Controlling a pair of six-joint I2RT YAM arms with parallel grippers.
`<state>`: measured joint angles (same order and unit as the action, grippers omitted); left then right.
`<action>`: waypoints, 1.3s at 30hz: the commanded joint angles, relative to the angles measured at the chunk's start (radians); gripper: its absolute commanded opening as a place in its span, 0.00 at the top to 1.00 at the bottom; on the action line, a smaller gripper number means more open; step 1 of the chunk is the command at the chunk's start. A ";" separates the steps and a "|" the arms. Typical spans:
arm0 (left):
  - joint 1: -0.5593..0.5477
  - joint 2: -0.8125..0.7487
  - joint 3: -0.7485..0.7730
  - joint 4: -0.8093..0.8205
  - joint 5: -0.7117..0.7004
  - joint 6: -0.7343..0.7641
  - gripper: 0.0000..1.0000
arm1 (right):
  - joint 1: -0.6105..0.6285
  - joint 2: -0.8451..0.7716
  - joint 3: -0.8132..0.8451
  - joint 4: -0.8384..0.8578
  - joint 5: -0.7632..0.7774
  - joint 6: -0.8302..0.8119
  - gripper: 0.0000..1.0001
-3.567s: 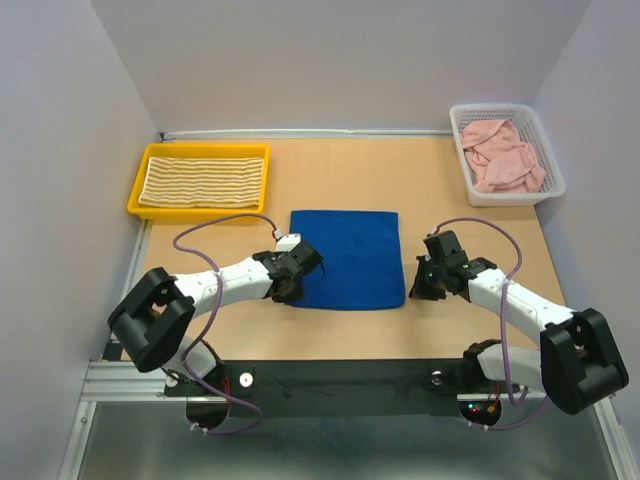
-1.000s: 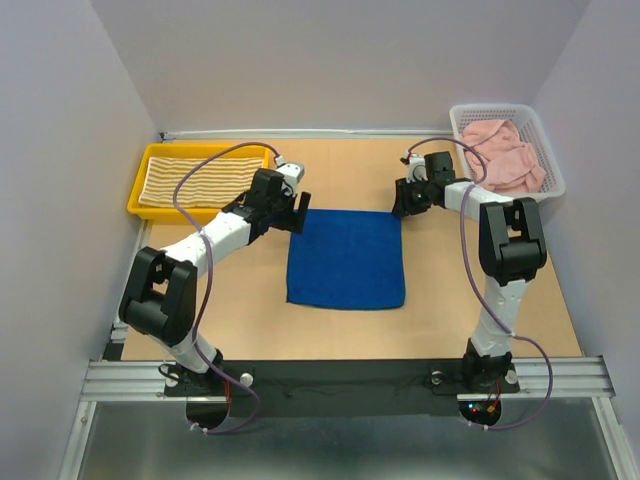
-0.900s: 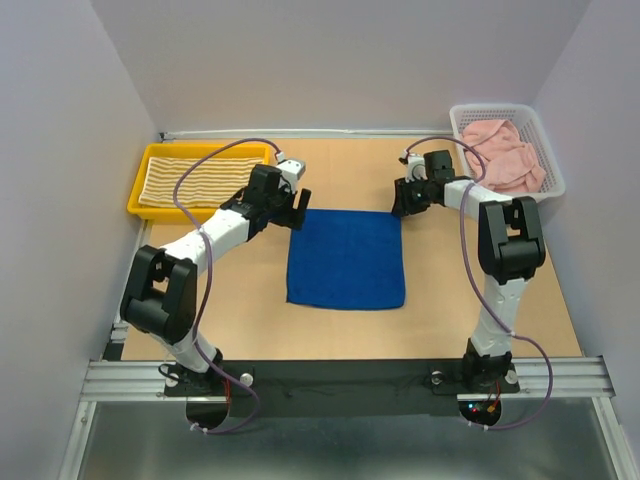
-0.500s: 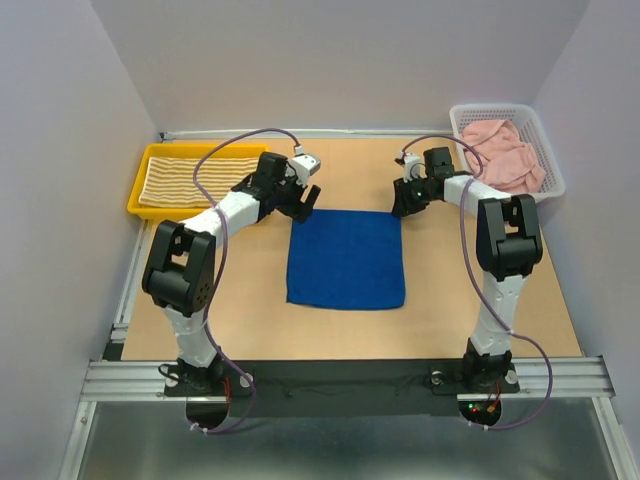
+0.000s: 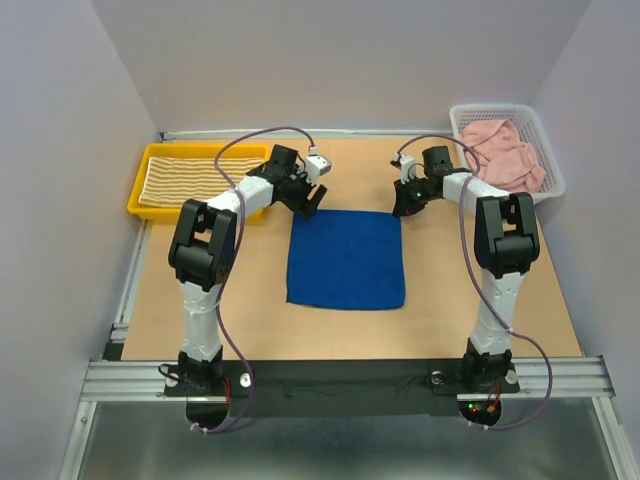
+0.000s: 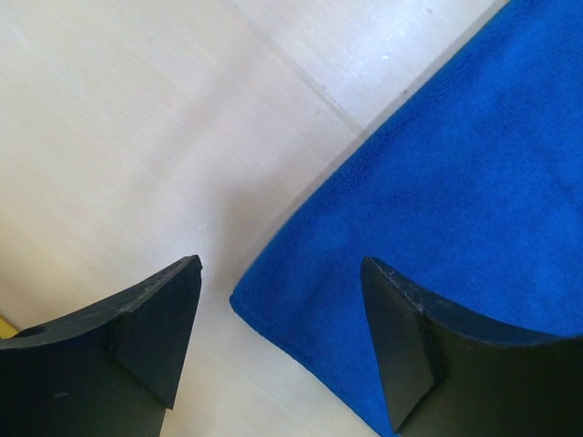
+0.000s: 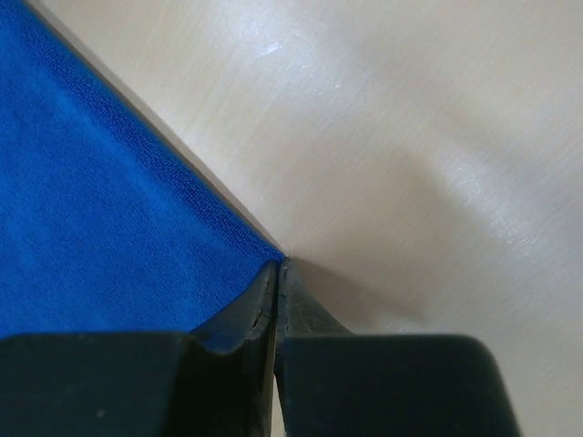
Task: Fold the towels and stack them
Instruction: Fold the towel
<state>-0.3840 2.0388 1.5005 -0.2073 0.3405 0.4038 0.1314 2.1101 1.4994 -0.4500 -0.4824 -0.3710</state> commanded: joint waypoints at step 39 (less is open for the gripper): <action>0.043 0.152 0.138 -0.133 -0.092 -0.077 0.54 | 0.004 0.062 -0.014 -0.150 0.070 -0.071 1.00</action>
<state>-0.3389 2.1590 1.6108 -0.3069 0.2874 0.3340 0.1314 2.1159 1.5112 -0.4713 -0.4889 -0.4160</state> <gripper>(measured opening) 0.461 0.018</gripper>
